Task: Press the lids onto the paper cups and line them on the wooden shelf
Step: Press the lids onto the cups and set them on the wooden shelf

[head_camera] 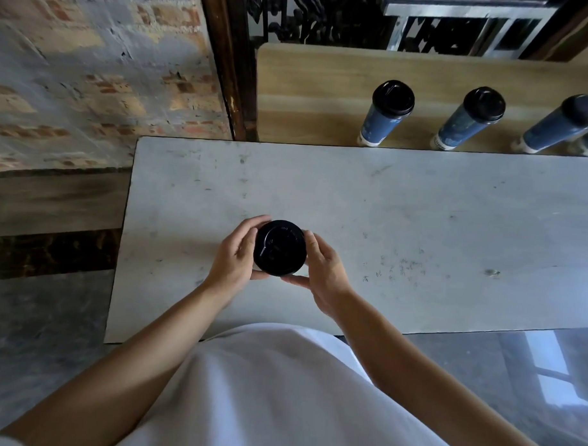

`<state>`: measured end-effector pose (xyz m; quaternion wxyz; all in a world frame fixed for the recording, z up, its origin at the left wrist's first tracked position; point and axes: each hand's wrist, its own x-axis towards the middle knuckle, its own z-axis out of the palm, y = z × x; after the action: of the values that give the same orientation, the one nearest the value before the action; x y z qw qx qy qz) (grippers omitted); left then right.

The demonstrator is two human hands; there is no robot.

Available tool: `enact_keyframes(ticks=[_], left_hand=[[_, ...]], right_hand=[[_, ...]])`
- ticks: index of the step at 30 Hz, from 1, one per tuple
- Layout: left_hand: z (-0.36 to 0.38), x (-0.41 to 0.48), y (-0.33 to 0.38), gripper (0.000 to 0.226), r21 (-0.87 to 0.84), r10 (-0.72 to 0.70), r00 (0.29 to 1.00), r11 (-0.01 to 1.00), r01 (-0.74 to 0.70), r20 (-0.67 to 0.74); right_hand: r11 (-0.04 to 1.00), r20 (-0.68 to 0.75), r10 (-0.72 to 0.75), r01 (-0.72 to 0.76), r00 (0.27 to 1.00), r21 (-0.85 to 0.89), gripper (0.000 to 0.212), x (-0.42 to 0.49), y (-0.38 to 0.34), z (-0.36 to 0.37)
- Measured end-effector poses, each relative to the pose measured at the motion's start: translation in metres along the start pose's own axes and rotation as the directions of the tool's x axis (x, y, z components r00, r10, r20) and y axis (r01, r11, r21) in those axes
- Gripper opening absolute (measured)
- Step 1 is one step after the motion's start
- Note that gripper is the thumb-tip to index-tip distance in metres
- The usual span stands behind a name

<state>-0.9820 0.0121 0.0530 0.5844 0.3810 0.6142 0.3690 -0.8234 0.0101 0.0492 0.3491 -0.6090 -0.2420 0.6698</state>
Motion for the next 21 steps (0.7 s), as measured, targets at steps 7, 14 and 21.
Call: enact_keyframes(ticks=[7,14,21], left_hand=[[0.013,-0.004,-0.005,0.024,-0.170,-0.109,0.985,0.982,0.086,-0.133],[0.011,0.003,-0.003,0.040,-0.102,-0.259,0.939,0.965,0.242,-0.227],[-0.007,0.014,0.002,0.037,0.020,-0.196,0.966,0.979,0.202,-0.167]], right_hand=[[0.972,-0.009,0.038,-0.035,0.999,0.232,0.026,-0.002,0.000,-0.009],[0.999,0.036,-0.002,0.000,0.999,0.046,0.036,-0.007,0.002,-0.005],[0.998,0.013,-0.024,0.024,1.000,-0.061,0.034,0.003,-0.008,0.004]])
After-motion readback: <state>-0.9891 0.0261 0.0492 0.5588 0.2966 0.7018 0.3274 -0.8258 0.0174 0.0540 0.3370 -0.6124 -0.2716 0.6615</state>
